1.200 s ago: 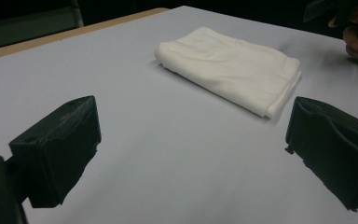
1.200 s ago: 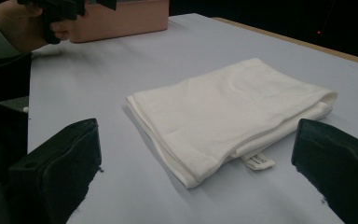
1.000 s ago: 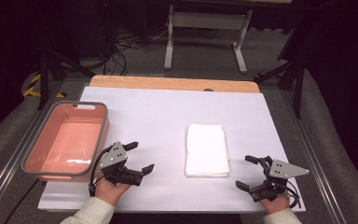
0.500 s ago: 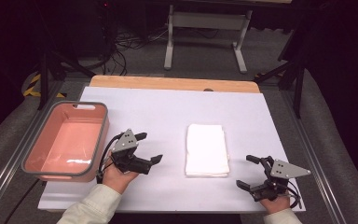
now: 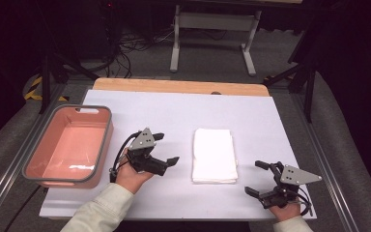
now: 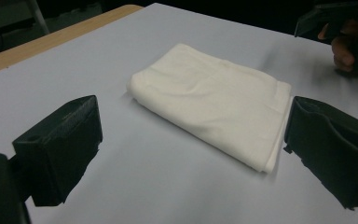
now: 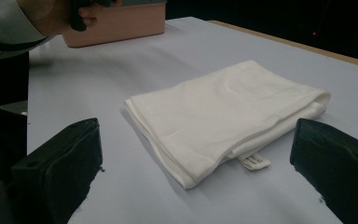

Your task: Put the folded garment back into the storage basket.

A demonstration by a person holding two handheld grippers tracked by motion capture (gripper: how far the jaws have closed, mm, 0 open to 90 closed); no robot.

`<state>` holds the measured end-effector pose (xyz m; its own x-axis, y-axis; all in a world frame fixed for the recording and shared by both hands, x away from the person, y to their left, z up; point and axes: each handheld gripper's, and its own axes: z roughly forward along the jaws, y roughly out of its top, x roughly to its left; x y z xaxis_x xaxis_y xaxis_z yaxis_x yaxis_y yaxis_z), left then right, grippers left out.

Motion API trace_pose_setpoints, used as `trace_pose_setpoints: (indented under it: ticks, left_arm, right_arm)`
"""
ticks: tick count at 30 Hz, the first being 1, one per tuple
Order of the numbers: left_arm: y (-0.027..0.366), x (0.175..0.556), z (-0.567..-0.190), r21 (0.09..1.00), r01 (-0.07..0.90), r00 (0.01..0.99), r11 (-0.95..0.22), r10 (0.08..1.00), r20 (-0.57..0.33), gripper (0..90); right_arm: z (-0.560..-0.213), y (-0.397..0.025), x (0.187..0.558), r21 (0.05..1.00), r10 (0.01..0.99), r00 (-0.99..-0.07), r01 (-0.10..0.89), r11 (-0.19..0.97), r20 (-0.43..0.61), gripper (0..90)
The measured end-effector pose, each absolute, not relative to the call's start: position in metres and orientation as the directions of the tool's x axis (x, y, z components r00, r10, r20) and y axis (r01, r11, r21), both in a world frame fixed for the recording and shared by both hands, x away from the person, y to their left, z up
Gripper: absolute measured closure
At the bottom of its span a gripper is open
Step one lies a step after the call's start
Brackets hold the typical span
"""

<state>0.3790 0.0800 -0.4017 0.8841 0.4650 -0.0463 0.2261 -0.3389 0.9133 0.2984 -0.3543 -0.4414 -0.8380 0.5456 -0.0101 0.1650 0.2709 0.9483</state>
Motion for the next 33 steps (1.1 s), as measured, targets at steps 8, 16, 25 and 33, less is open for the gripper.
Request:
trace_pose_setpoints:
  ticks: [8, 16, 25, 33]
  left_arm:
    - [0.062, 0.388, -0.401, 0.914, 0.244, 0.889, -0.324, 0.451, -0.077, 4.9]
    - [0.045, 0.397, -0.399, 0.914, 0.231, 0.895, -0.334, 0.441, -0.066, 4.9]
    - [0.03, 0.407, -0.401, 0.91, 0.24, 0.901, -0.339, 0.427, -0.079, 5.2]
    - [0.019, 0.418, -0.406, 0.906, 0.237, 0.9, -0.35, 0.43, -0.069, 5.4]
  right_arm:
    - [-0.442, -0.355, 0.299, 0.948, 0.543, -0.84, 0.168, 0.269, -0.005, 2.6]
    - [-0.443, -0.355, 0.3, 0.948, 0.537, -0.843, 0.171, 0.269, 0.0, 2.6]
    - [-0.443, -0.355, 0.3, 0.948, 0.532, -0.847, 0.172, 0.267, 0.004, 2.6]
    - [-0.443, -0.354, 0.3, 0.948, 0.527, -0.85, 0.173, 0.268, 0.006, 2.6]
